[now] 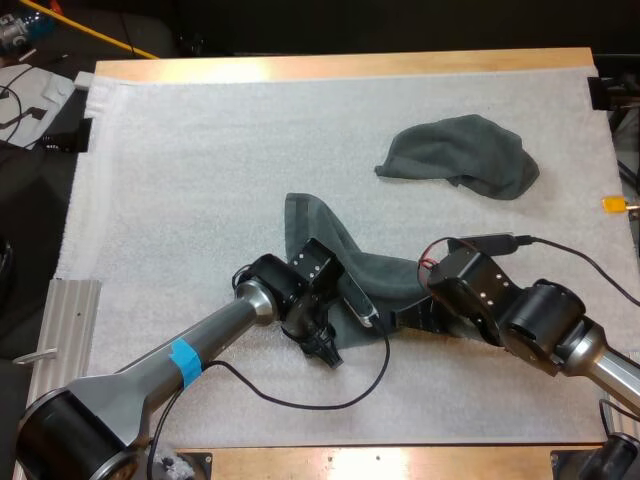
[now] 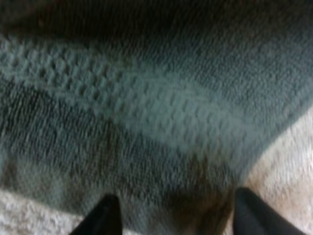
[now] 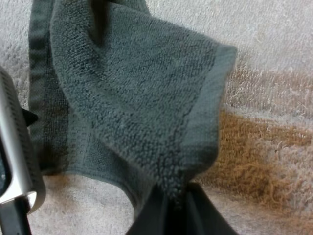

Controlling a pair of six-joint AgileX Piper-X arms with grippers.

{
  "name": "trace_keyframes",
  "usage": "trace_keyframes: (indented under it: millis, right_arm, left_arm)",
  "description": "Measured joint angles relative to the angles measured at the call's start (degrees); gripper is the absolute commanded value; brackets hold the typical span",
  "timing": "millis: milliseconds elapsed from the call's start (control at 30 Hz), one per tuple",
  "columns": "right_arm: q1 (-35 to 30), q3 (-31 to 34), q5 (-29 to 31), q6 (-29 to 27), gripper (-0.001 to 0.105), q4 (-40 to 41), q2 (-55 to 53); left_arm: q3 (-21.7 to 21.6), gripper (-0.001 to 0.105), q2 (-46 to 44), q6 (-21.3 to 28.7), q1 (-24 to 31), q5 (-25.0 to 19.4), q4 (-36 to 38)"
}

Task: Pick towel from pile, fold and stack

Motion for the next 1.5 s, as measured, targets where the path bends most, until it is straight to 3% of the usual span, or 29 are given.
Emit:
trace_keyframes:
  millis: [233,633,767,933,1000,1167,1500]
  right_arm:
    - [0.00,0.00,0.00,0.20,0.001,0.00,0.00]
    - [0.00,0.00,0.00,0.33,0.000,-0.11,0.00]
    - [0.00,0.00,0.00,0.33,0.000,-0.12,0.00]
    - [0.00,0.00,0.00,0.33,0.000,-0.12,0.00]
    - [0.00,0.00,-0.12,0.33,0.000,-0.12,0.00]
    - [0.00,0.00,-0.12,0.33,0.000,-0.12,0.00]
    - [0.00,0.00,-0.12,0.33,0.000,-0.17,0.00]
  left_arm:
    - [0.00,0.003,0.45,0.09,0.00,0.00,-0.10]
    - [0.00,0.000,-1.41,0.09,0.00,0.23,1.87]
    - [0.00,0.005,-4.51,0.09,0.00,0.47,2.33]
    - [0.00,0.037,-5.75,0.09,0.00,0.47,2.41]
    - [0.00,0.044,-5.90,0.09,0.00,0.47,2.50]
    - [0.00,0.040,-5.93,0.09,0.00,0.60,2.49]
    - [0.00,0.042,-2.89,0.09,0.00,0.67,2.11]
